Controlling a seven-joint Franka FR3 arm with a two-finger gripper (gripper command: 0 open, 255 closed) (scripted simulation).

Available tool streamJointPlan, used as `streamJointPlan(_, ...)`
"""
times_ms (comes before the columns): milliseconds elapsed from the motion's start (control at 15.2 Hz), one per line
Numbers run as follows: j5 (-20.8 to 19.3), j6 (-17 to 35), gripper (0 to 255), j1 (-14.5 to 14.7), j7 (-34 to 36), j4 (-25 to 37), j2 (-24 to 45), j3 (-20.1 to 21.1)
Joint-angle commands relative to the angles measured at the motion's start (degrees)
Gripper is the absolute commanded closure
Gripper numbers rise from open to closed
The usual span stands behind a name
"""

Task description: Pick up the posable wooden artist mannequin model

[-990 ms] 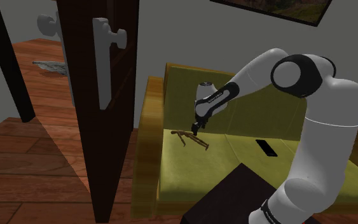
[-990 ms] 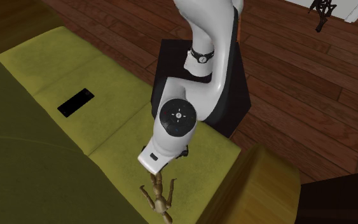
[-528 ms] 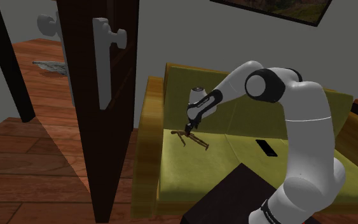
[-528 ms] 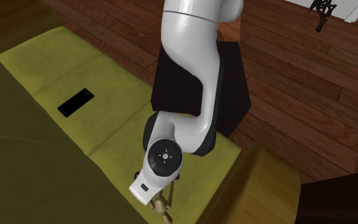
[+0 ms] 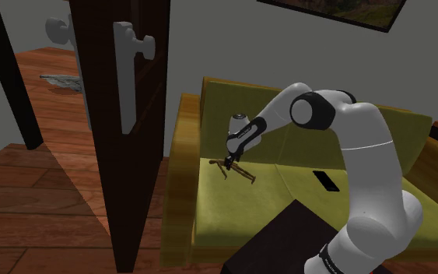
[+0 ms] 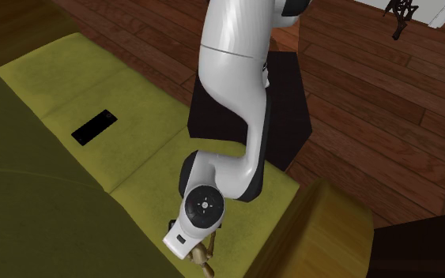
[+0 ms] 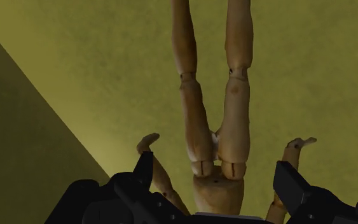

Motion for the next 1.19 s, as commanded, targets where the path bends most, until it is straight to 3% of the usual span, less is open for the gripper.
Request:
streamJointPlan(0,-0.05,0.51,0,0.09,0.19,0.06,0.57,-0.04)
streamJointPlan(66,-0.05,0.51,0,0.09,0.19,0.07,0.57,-0.04)
streamJointPlan(132,-0.05,0.49,255,0.07,0.17,0.11,0.60,-0.03)
streamJointPlan(726,-0.05,0.51,255,0.09,0.19,0.07,0.57,-0.04)
streamJointPlan(1122,0.10,-2.13,255,0.05,-0.41,-1.25,-3.41,0.11)
